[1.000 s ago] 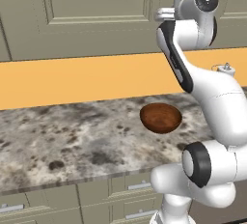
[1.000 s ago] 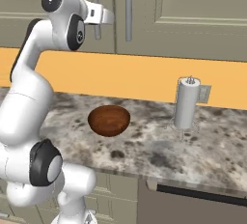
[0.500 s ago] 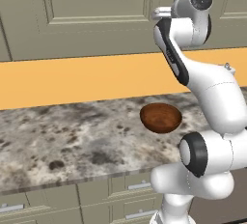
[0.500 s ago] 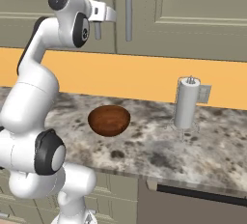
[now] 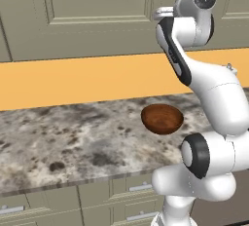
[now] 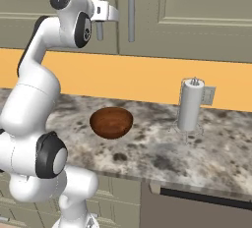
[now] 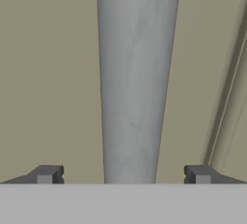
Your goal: Open the cabinet and setup a tea strainer by placing it in the bowl upright.
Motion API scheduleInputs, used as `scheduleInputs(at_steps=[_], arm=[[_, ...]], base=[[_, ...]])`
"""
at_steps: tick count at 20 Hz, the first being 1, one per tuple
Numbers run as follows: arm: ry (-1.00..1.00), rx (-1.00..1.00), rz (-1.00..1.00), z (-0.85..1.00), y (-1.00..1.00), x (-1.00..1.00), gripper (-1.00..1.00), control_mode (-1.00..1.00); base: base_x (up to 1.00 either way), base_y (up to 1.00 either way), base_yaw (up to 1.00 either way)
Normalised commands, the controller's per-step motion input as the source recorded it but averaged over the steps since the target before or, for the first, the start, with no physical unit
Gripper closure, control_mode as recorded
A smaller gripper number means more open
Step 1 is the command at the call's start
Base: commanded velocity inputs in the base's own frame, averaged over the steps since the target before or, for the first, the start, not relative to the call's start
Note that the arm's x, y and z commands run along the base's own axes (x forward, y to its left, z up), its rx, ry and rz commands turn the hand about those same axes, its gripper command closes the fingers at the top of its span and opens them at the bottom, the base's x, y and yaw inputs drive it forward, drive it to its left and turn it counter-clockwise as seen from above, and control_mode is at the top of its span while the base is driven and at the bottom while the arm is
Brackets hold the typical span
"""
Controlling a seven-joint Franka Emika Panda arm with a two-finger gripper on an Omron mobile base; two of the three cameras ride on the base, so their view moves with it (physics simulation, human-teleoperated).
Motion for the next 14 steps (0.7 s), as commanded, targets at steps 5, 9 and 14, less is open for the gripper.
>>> scheduleInputs(at_steps=[5,9,14], arm=[[0.00,0.00,0.00,0.00,0.00,0.01,1.00,-1.00],[0.00,0.00,0.00,0.00,0.00,0.03,1.00,-1.00],[0.00,0.00,0.00,0.00,0.00,0.00,1.00,-1.00]], base=[[0.00,0.00,0.00],[0.00,0.00,0.00],[0.00,0.00,0.00]])
